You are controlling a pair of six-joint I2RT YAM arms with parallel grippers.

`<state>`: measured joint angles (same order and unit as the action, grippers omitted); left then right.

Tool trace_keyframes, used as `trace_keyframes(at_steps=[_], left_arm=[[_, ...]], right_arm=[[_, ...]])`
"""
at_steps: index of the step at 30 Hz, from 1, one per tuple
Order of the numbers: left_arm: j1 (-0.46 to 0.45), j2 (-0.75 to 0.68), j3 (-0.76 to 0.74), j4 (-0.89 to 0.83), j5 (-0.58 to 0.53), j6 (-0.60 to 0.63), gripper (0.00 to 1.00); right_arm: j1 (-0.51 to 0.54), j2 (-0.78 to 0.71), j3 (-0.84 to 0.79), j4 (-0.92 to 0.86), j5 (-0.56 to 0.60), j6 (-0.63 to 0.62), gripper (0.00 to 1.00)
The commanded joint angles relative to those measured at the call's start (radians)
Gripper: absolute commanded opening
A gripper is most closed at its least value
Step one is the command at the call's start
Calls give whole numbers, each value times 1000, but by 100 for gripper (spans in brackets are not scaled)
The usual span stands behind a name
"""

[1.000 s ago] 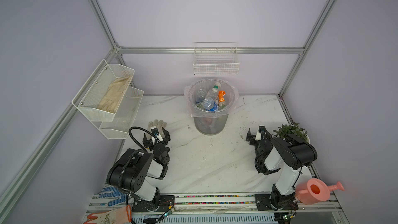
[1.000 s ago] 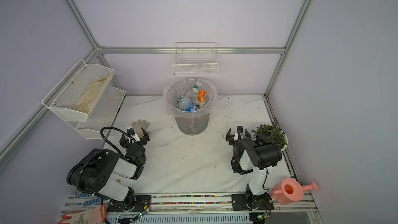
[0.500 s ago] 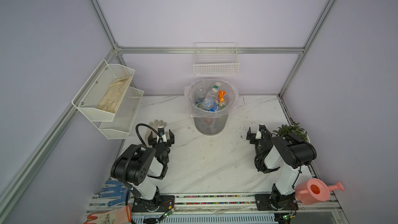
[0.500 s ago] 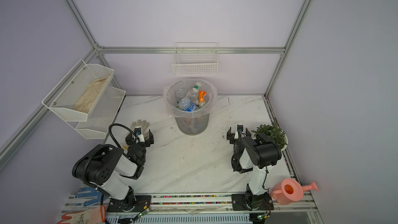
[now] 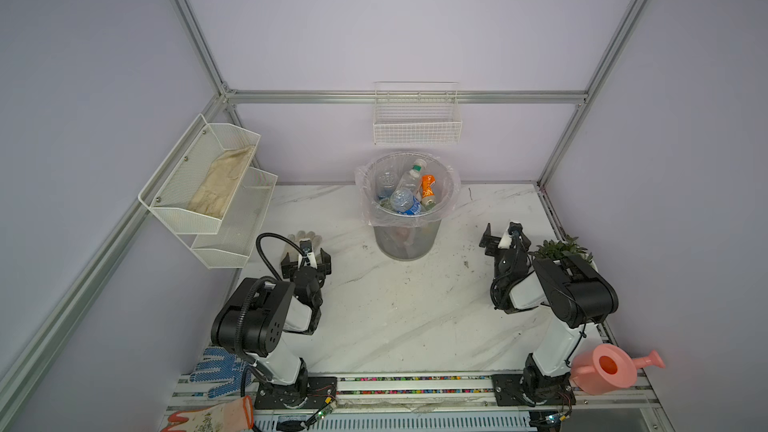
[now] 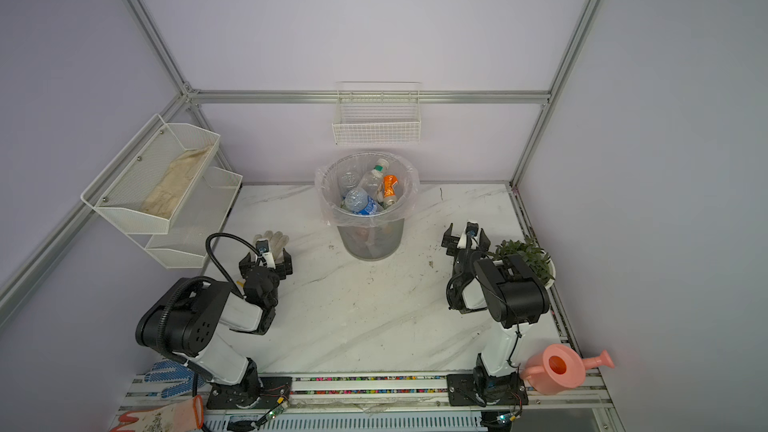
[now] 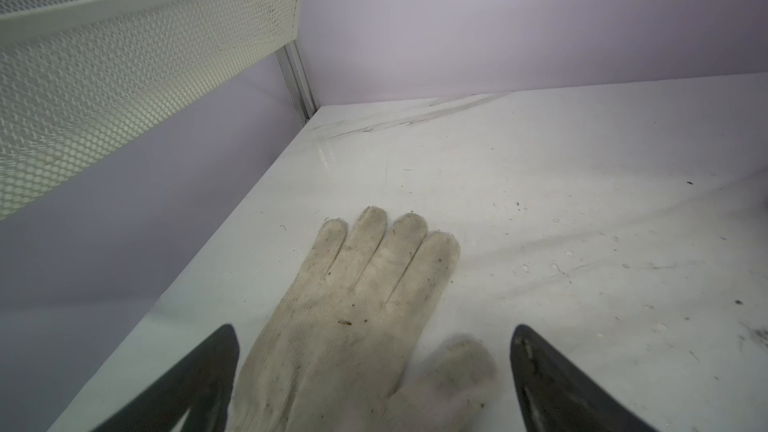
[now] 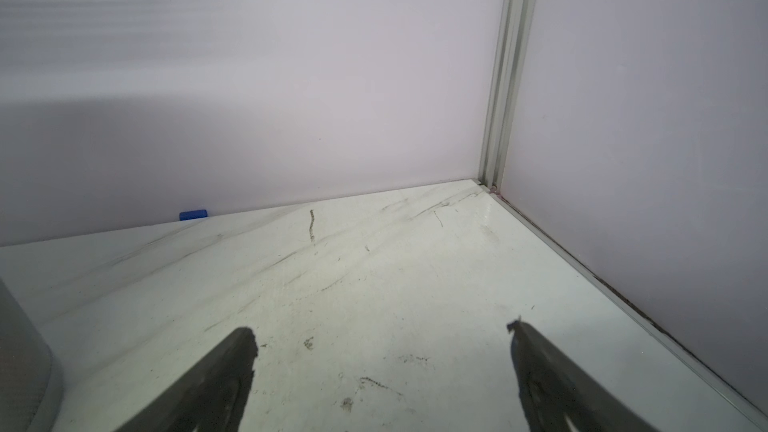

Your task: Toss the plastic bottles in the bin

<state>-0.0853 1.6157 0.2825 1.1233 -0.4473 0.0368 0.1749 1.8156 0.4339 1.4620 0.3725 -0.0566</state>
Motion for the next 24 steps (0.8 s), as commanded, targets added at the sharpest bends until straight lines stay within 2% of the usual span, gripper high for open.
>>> trace_keyframes(at_steps=[1, 6, 9, 12, 17, 20, 24], left_arm=[[47, -38, 98, -169, 42, -89, 100], [48, -33, 90, -144, 46, -81, 100], [48, -36, 85, -139, 47, -84, 100], [47, -35, 85, -135, 48, -83, 100], [47, -34, 85, -134, 51, -80, 100], [34, -42, 72, -121, 141, -28, 100], [28, -32, 58, -83, 169, -10, 100]], right_arm=[[-28, -19, 21, -87, 18, 59, 97], [-30, -25, 16, -82, 20, 53, 97], [-15, -21, -14, -8, 15, 0, 97], [-12, -23, -6, -31, 16, -2, 98], [-13, -22, 2, -42, -55, -20, 97], [-15, -27, -3, -42, -93, -29, 97], [-19, -27, 0, -51, -116, -25, 97]])
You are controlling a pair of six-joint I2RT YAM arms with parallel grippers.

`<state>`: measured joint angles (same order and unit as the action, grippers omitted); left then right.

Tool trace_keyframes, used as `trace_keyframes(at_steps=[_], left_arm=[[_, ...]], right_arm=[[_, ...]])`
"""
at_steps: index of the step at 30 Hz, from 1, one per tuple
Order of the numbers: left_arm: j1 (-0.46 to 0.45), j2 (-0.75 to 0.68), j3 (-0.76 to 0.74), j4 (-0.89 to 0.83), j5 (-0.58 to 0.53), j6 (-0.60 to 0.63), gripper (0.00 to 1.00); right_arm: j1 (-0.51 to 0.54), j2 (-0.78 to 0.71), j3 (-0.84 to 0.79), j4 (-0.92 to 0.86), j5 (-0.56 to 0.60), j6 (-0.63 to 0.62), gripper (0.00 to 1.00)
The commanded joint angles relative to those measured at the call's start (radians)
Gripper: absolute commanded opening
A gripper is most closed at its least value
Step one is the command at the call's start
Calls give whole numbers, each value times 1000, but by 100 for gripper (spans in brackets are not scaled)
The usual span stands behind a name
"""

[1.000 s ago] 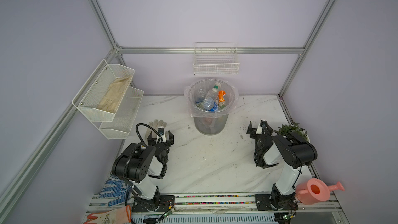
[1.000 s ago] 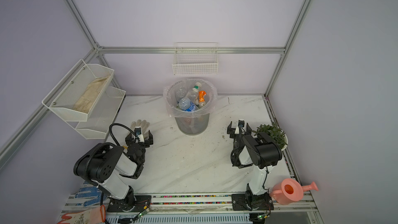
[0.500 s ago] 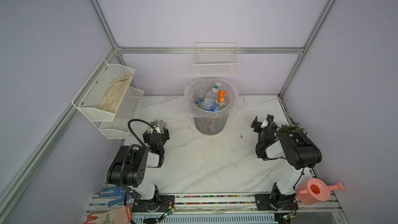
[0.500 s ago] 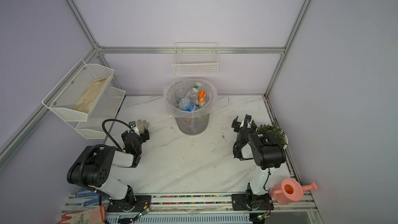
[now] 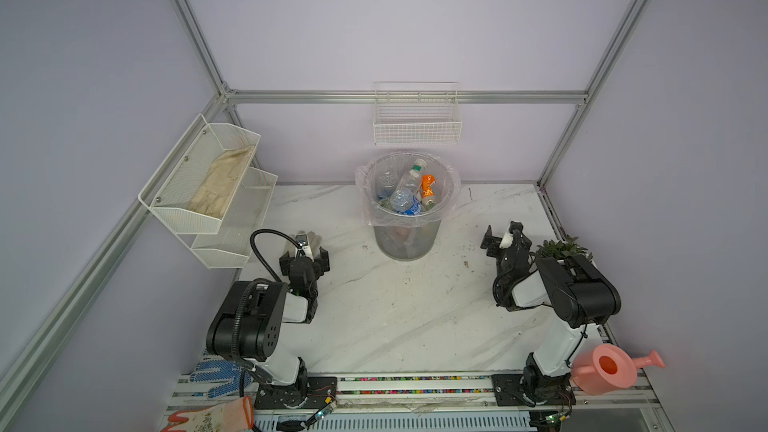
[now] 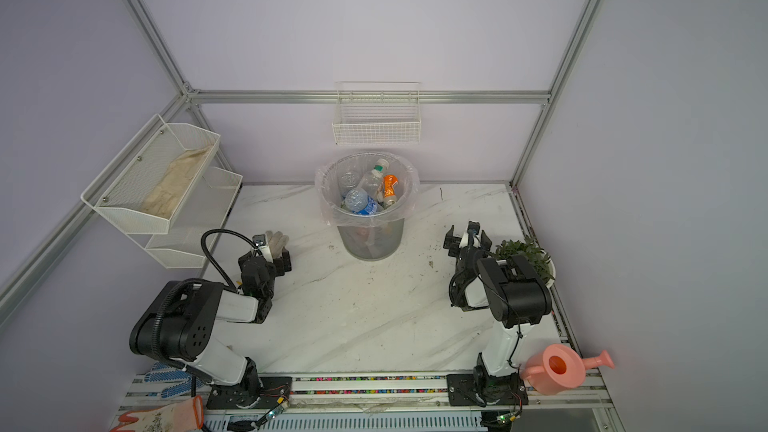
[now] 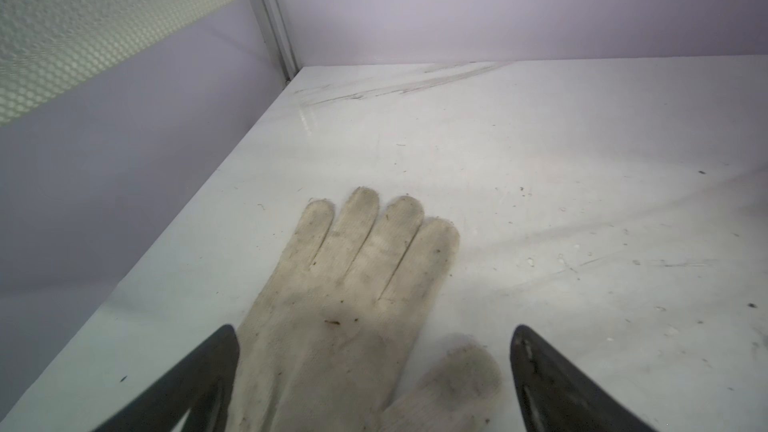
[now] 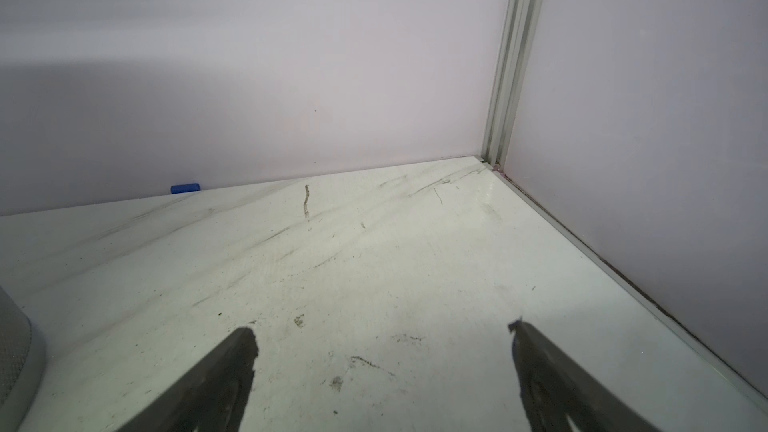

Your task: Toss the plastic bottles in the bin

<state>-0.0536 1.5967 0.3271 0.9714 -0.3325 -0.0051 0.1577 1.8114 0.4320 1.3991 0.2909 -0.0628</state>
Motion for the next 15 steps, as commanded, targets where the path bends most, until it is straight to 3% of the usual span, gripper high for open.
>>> trace_keyframes(at_steps=[1, 15], left_arm=[[0, -14, 22, 48, 61, 29, 100], [22, -23, 39, 9, 79, 8, 100]], right_arm=[[-1, -23, 2, 13, -36, -20, 97], [-3, -24, 3, 7, -38, -12, 97]])
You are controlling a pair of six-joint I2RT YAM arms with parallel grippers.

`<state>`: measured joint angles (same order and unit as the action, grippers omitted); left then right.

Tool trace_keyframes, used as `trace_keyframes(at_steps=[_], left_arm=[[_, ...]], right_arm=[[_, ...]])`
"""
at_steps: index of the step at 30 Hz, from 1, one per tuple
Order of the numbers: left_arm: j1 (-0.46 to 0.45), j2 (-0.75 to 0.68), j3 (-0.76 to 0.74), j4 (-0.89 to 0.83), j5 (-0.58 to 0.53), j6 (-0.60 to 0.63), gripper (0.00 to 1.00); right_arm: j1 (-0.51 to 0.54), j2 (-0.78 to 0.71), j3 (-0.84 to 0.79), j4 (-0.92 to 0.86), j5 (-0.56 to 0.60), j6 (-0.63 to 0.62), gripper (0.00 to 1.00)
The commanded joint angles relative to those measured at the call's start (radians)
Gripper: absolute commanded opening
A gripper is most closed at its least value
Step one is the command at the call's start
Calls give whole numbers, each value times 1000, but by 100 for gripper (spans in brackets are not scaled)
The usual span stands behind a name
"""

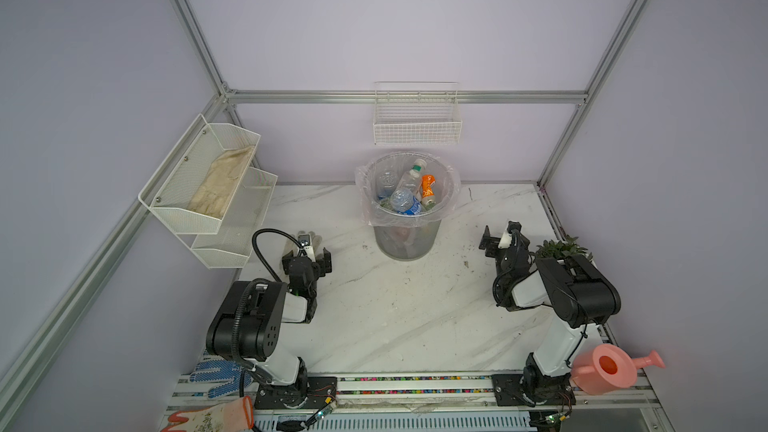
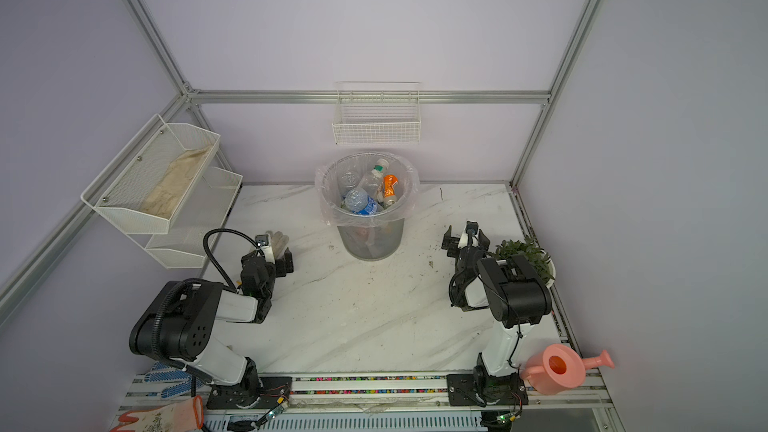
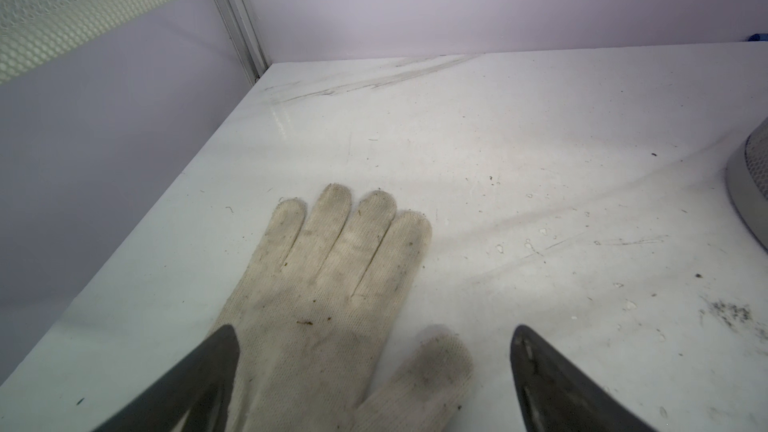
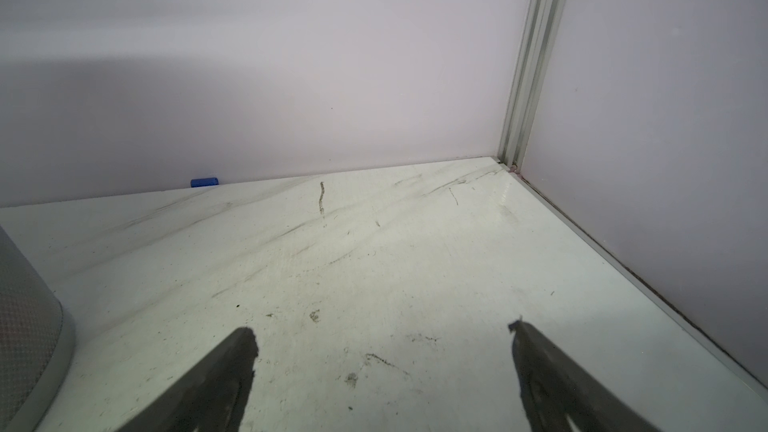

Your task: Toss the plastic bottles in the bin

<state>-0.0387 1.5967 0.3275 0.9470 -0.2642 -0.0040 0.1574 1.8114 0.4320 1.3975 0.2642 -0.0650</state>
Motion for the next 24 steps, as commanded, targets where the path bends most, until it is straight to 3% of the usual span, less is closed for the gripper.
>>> trace_keyframes(at_steps=[1, 4, 6, 8, 10, 13, 24], left_arm=[[7, -23, 38, 33, 11, 7, 100], [7, -24, 35, 35, 16, 8, 100], [7, -23, 33, 42, 47, 19, 100], [7, -23, 34, 41, 47, 19, 100], [9, -21, 39, 34, 55, 19, 100], [38, -25, 57, -15, 111, 0, 100], [39, -27, 50, 2, 112, 3, 100]], right_arm=[[-4, -24, 4, 8, -11, -10, 97], [-8, -23, 6, -1, -45, -8, 97], [-29, -34, -11, 15, -200, -58, 97], [-43, -34, -14, 22, -247, -60, 97], [-49, -30, -2, 3, -229, -37, 97], [-52, -29, 39, -74, -109, 21, 97], [-53, -29, 37, -68, -105, 14, 98]])
